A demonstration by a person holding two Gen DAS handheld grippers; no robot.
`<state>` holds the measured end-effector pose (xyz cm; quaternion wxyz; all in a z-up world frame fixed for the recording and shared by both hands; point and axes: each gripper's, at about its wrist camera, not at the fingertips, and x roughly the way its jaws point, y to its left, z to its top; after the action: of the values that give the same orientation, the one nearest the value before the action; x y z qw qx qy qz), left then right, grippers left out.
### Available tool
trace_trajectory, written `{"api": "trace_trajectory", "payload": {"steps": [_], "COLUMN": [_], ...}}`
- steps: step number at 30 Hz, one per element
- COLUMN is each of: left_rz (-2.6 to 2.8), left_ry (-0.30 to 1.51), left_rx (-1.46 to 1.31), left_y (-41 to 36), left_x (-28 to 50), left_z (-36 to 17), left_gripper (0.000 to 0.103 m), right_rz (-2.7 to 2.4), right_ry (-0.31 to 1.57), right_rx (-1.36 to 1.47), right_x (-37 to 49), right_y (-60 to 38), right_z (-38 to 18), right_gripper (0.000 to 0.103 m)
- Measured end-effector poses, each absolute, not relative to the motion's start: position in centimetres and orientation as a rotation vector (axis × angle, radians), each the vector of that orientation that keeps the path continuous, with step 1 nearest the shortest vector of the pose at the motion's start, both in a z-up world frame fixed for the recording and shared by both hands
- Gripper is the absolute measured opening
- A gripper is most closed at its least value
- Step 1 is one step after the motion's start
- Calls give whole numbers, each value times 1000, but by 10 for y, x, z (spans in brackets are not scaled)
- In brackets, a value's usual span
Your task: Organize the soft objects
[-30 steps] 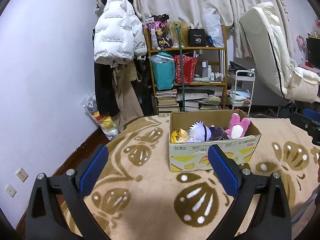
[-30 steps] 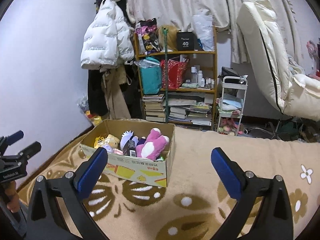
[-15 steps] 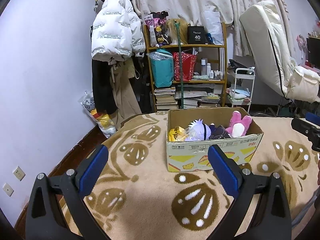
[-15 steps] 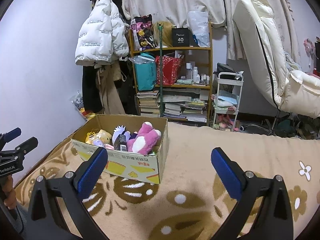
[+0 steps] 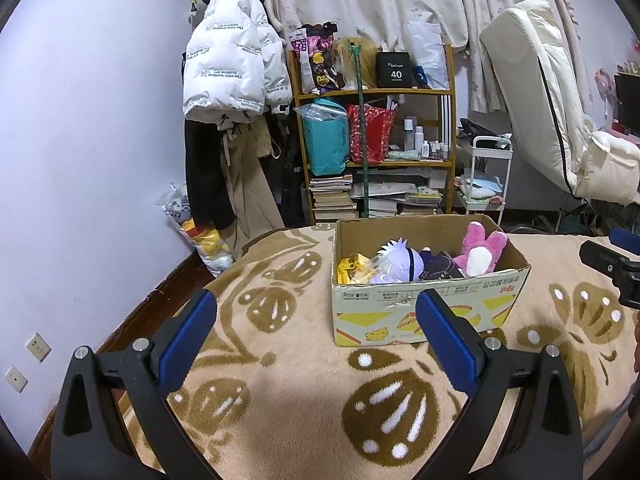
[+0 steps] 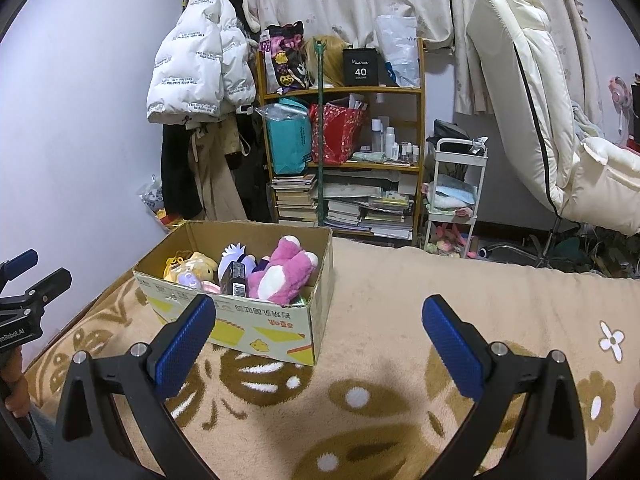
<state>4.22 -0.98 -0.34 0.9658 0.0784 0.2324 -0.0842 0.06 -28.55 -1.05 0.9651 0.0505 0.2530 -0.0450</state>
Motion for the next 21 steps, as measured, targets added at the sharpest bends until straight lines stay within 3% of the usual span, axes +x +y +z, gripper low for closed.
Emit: {"api": "trace_trajectory", "payload": {"steps": [21], "left_rz": [-151], "left_ry": [458], "left_rx": [164], "left_y": [-10], "left_x": [39], "left_z": [-5], "left_gripper": [99], "right_rz": [-103], "right_ry": [516], "right_rx": [103], "right_x": [1], "right_y": [-289], "right_z": [-14], "right_gripper": [103]}}
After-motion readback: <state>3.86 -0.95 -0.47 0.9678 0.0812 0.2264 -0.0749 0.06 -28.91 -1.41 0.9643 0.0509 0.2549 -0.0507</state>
